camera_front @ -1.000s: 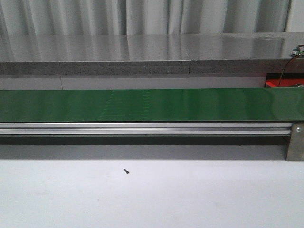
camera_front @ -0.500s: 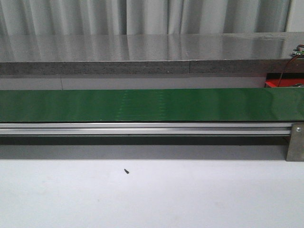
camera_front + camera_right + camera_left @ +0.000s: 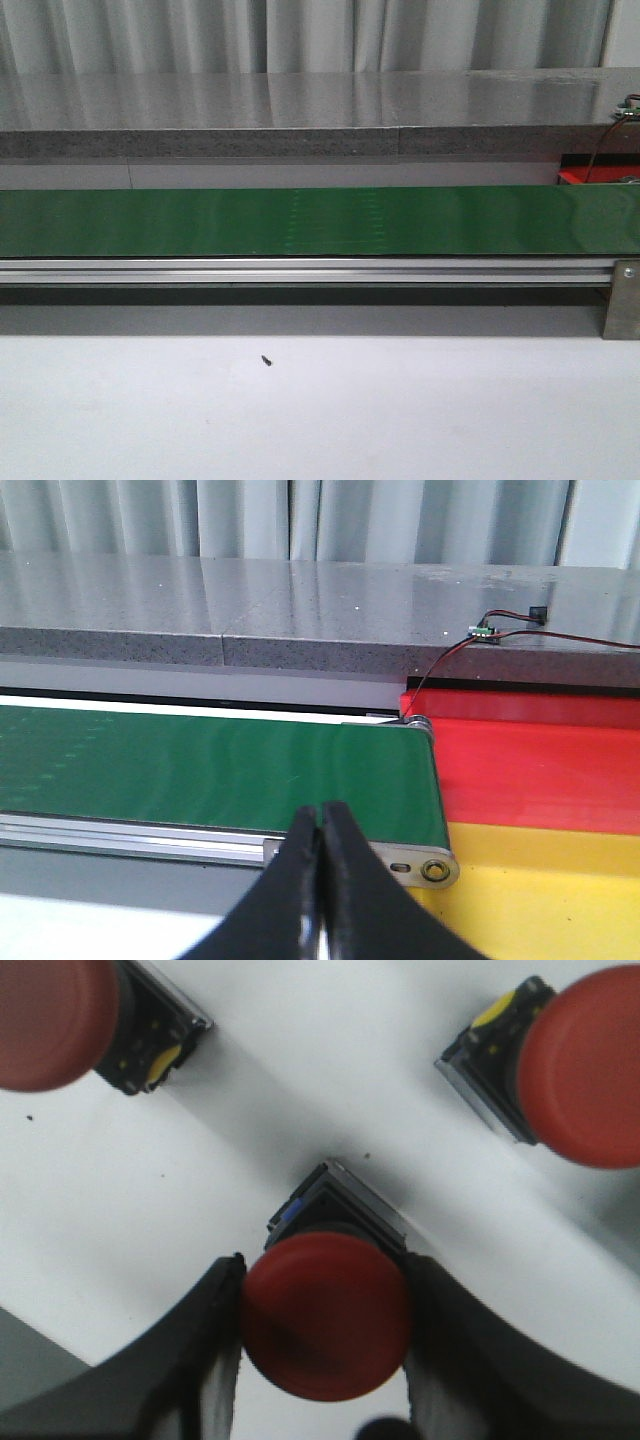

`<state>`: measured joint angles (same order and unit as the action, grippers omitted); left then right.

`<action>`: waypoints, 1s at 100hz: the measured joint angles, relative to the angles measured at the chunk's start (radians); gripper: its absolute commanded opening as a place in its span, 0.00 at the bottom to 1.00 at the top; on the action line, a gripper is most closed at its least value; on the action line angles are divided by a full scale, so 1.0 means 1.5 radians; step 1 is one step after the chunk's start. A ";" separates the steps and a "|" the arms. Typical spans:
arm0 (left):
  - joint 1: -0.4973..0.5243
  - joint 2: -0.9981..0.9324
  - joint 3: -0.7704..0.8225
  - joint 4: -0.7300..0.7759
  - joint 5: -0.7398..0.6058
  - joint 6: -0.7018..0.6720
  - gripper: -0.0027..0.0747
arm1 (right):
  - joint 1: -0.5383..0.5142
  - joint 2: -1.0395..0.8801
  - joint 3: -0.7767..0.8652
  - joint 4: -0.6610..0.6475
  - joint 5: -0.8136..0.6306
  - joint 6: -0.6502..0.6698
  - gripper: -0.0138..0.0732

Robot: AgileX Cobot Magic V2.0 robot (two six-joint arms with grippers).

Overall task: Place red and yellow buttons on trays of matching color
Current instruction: 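Carry the red button onto the belt's near end and open left gripper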

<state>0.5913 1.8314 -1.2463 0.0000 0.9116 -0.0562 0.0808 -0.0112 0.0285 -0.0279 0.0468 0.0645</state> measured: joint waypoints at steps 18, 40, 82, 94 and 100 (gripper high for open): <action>0.000 -0.047 0.000 0.000 0.017 0.001 0.12 | 0.000 0.000 0.000 0.000 0.000 0.000 0.08; 0.000 -0.154 0.000 -0.026 0.050 0.022 0.12 | 0.000 0.000 0.000 0.000 0.000 0.000 0.08; -0.118 -0.195 -0.076 -0.111 0.084 0.126 0.12 | 0.000 0.000 0.000 0.000 0.000 0.000 0.08; -0.166 -0.167 -0.116 -0.106 0.106 0.131 0.12 | 0.000 0.000 0.000 0.000 0.000 0.000 0.08; -0.183 -0.151 -0.131 -0.100 0.116 0.131 0.12 | 0.000 0.000 0.000 0.000 0.000 0.000 0.08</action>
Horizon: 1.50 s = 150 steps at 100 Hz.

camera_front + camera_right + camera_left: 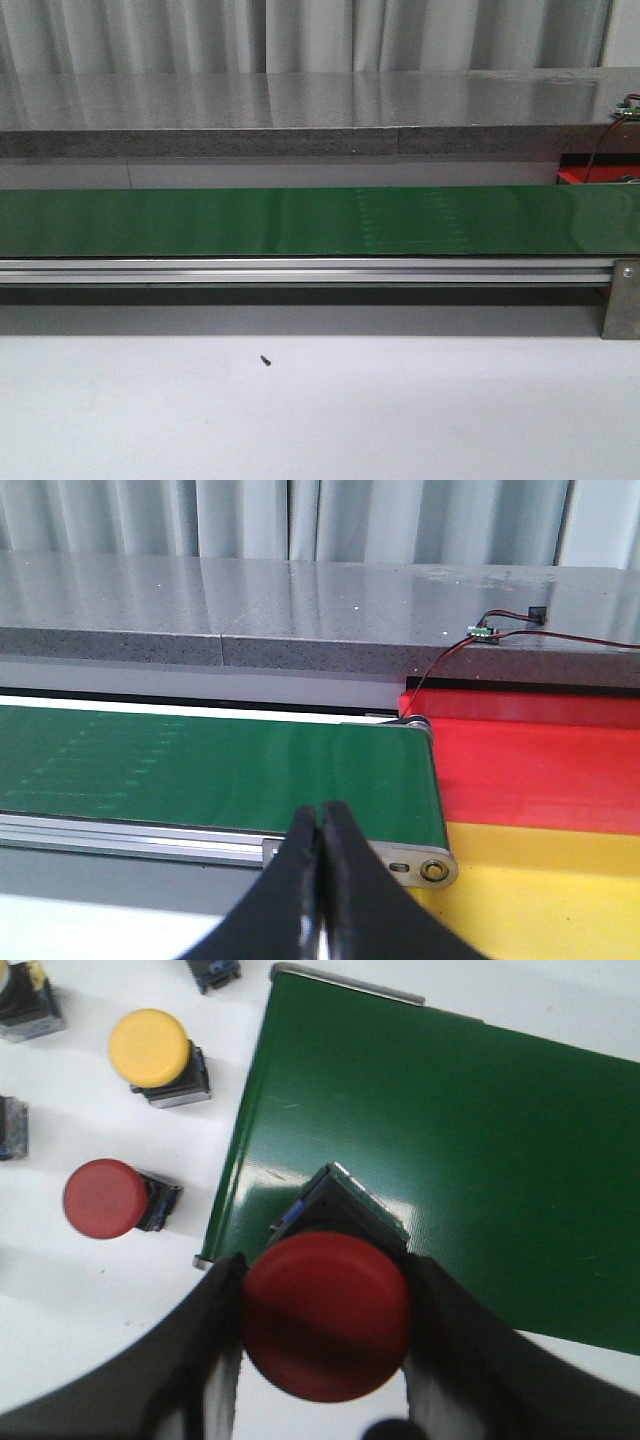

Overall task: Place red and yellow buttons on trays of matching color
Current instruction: 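Carry the red button onto the belt's near end and open left gripper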

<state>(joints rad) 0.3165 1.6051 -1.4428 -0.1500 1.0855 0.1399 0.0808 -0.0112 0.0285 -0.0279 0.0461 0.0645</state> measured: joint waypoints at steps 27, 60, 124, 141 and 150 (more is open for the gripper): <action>-0.043 0.088 -0.034 0.013 0.012 0.003 0.12 | 0.000 0.000 0.000 0.000 0.000 0.000 0.08; -0.055 0.128 -0.039 0.017 0.012 0.004 0.51 | 0.000 0.000 0.000 0.000 0.000 0.000 0.08; -0.109 0.129 -0.158 -0.038 0.038 0.033 0.80 | 0.000 0.000 0.000 0.000 0.000 0.000 0.08; -0.099 0.108 -0.172 -0.014 0.040 -0.010 0.80 | 0.000 0.000 0.000 0.000 0.000 0.000 0.08; -0.086 0.089 -0.173 0.026 0.048 -0.034 0.80 | 0.000 0.000 0.000 0.000 0.000 0.000 0.08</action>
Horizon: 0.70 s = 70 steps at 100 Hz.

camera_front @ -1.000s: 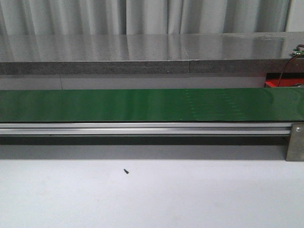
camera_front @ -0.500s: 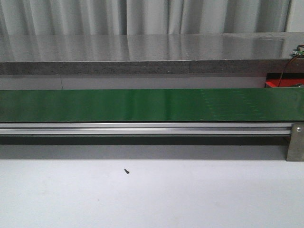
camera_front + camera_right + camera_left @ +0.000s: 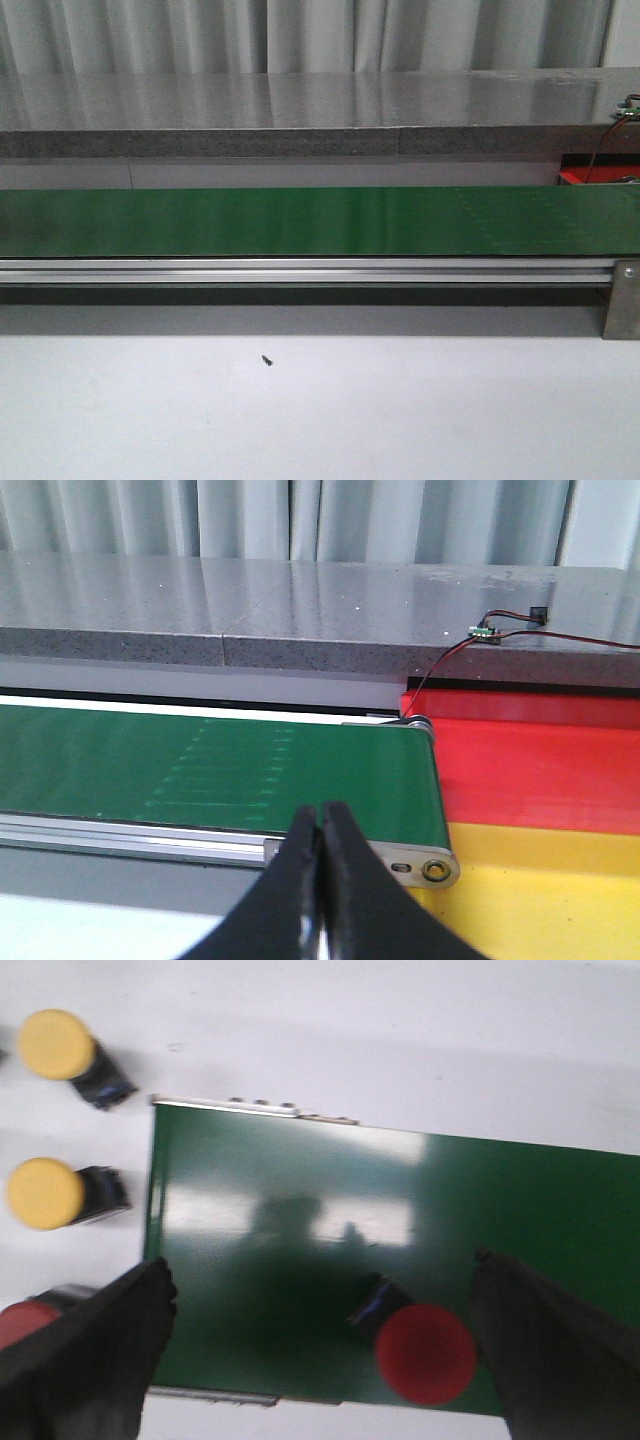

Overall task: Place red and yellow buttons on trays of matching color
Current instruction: 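Carry the red button onto the belt's near end and open left gripper, then lower the left gripper onto a second red push-button and grasp it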

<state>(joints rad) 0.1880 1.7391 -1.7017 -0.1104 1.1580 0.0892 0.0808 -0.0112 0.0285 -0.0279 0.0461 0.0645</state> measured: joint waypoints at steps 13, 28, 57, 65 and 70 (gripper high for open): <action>0.021 -0.024 -0.001 0.074 0.027 -0.027 0.80 | 0.000 0.000 0.000 0.000 0.000 0.000 0.08; 0.061 -0.040 0.000 0.088 0.042 -0.040 0.80 | 0.000 0.000 0.000 0.000 0.000 0.000 0.08; 0.182 -0.069 0.073 0.084 0.039 -0.043 0.80 | 0.000 0.000 0.000 0.000 0.000 0.000 0.08; 0.230 -0.075 0.108 0.065 0.027 -0.043 0.80 | 0.000 0.000 0.000 0.000 0.000 0.000 0.08; 0.265 -0.076 0.130 0.051 0.016 -0.043 0.80 | 0.000 0.000 0.000 0.000 0.000 0.000 0.08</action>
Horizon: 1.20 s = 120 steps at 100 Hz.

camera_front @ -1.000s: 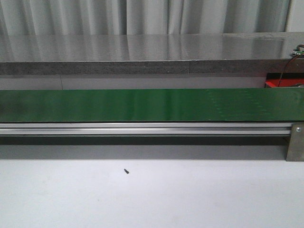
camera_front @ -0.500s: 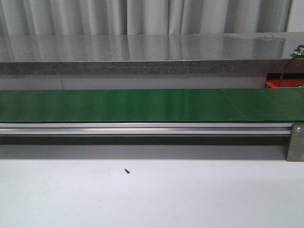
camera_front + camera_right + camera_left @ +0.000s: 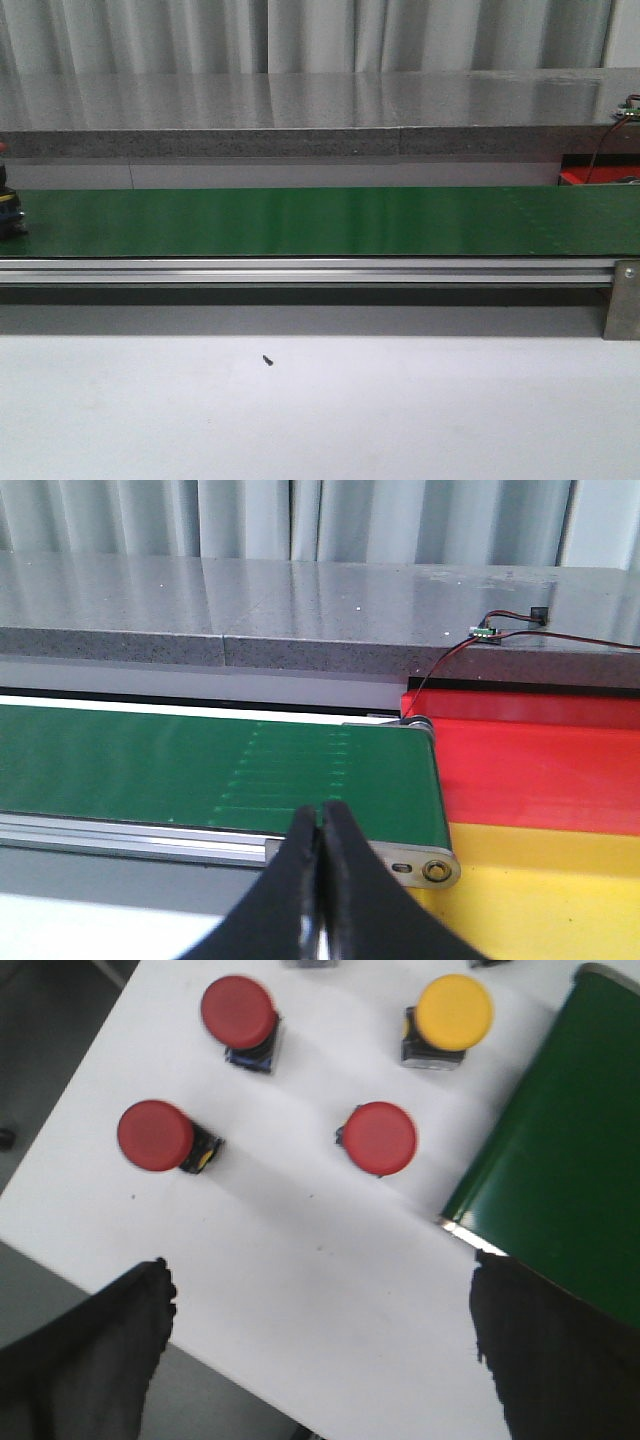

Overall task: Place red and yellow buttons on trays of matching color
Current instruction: 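Lower the left gripper onto a second red push-button and grasp it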

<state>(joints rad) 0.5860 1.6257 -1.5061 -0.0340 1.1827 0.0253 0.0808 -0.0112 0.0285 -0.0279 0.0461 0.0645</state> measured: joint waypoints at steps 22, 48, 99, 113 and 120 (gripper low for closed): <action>0.103 0.000 0.093 -0.017 -0.079 0.000 0.80 | 0.000 0.000 0.000 0.000 0.000 0.000 0.08; 0.125 0.017 0.119 -0.020 -0.130 0.000 0.80 | 0.000 0.000 0.000 0.000 0.000 0.000 0.08; 0.125 0.151 0.062 -0.023 -0.158 0.000 0.80 | 0.000 0.000 0.000 0.000 0.000 0.000 0.08; 0.125 0.177 0.034 -0.024 -0.159 0.004 0.80 | 0.000 0.000 0.000 0.000 0.000 0.000 0.08; 0.125 0.190 0.024 -0.024 -0.160 0.007 0.80 | 0.000 0.000 0.000 0.000 0.000 0.000 0.08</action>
<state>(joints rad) 0.7735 1.9114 -1.4708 -0.0694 0.9422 0.0357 0.0808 -0.0112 0.0285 -0.0279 0.0461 0.0645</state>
